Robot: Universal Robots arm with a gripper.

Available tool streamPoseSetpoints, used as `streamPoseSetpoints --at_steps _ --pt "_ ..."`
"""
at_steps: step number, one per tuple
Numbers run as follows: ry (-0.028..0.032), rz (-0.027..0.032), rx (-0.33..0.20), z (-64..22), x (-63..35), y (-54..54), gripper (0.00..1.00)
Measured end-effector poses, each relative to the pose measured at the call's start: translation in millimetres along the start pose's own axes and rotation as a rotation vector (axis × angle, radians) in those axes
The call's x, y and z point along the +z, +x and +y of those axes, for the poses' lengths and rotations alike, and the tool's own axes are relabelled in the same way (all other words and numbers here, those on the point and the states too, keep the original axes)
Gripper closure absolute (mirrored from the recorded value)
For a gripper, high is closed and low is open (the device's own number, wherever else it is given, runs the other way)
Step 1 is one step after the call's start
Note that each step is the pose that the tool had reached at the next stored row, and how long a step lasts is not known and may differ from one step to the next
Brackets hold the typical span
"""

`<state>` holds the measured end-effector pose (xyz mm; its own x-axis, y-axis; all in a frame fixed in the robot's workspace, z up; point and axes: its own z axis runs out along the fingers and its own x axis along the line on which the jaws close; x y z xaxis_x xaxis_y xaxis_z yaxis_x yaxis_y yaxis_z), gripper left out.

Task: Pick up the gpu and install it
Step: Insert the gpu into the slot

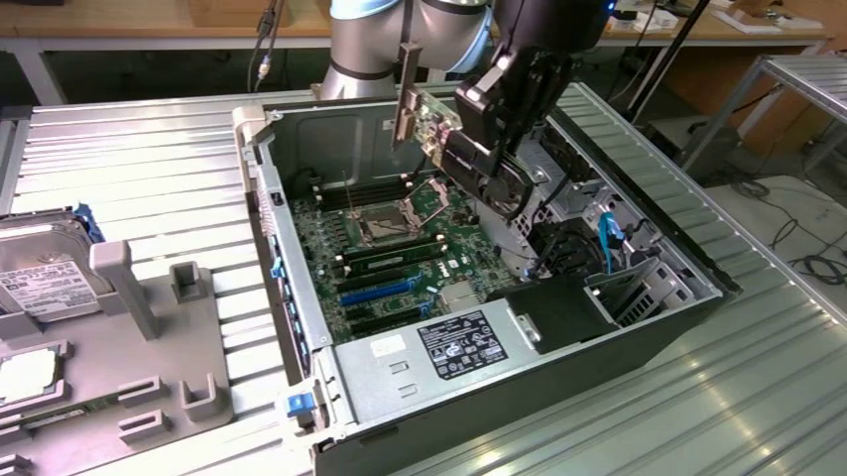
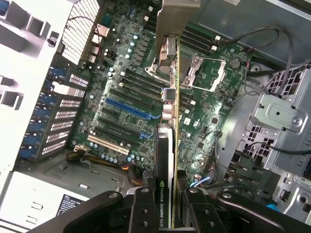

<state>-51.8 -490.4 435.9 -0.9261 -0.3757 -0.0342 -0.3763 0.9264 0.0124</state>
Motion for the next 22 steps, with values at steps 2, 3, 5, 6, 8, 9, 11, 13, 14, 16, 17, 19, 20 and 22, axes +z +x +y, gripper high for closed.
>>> streamPoseSetpoints --at_steps 2,3,5,6,8,9,11,13,14,16,17,19,20,22 --pt "0.0002 0.0003 -0.010 0.0 0.0 0.0 0.73" --pt "0.0002 0.0004 -0.012 0.0 0.0 0.0 0.73" --pt "0.0007 0.0009 -0.022 0.0 0.0 0.0 0.73" --pt "0.0009 0.0011 -0.025 0.0 0.0 0.0 0.73" --pt "0.0014 0.0014 -0.033 0.0 0.0 0.0 0.73" --pt "0.0018 0.0017 -0.038 0.0 0.0 0.0 0.73" --pt "0.0024 0.0022 -0.046 0.0 0.0 0.0 0.73" --pt "0.0032 0.0028 -0.057 0.0 0.0 0.0 0.73" --pt "0.0034 0.0030 -0.062 0.0 0.0 0.0 0.73" --pt "0.0037 0.0033 -0.067 0.0 0.0 0.0 0.73" --pt "0.0038 0.0034 -0.071 0.0 0.0 0.0 0.73" --pt "0.0042 0.0038 -0.081 0.0 0.0 0.0 0.73" --pt "0.0043 0.0040 -0.086 0.0 0.0 0.0 0.73" --pt "0.0044 0.0041 -0.091 0.0 0.0 0.0 0.73"
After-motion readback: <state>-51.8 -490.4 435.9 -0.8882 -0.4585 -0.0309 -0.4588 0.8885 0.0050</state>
